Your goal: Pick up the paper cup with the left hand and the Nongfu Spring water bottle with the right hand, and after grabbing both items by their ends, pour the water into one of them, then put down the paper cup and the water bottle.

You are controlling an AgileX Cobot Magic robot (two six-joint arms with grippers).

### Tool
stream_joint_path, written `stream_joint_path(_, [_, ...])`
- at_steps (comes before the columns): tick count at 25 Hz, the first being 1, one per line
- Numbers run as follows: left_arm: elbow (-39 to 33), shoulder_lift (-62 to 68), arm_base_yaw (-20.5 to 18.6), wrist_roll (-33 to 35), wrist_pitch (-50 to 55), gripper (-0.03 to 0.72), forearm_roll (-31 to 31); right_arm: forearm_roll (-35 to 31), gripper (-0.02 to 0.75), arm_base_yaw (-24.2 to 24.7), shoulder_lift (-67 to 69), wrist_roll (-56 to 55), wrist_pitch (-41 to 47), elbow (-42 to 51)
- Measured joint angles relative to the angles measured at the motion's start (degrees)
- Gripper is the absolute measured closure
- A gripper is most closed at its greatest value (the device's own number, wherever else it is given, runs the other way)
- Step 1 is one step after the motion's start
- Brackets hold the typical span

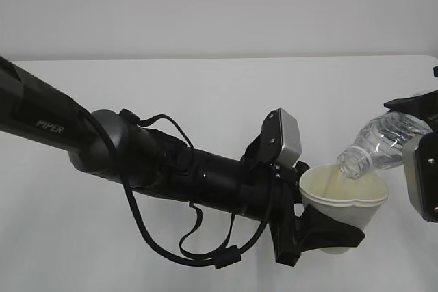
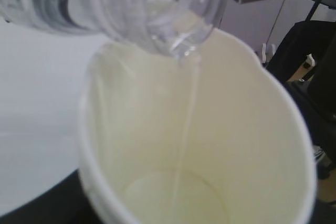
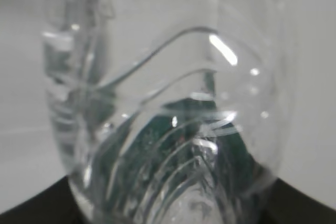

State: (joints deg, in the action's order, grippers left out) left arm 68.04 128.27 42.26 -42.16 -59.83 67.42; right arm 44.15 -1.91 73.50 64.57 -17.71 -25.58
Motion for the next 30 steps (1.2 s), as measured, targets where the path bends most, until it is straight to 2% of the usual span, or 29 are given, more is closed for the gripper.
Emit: stream_joint_path(30, [0.0,0.0,0.0,0.0,0.62,0.268,0.1,0.0,0.335,0.0,0.0,1.1,-0.32,0.0])
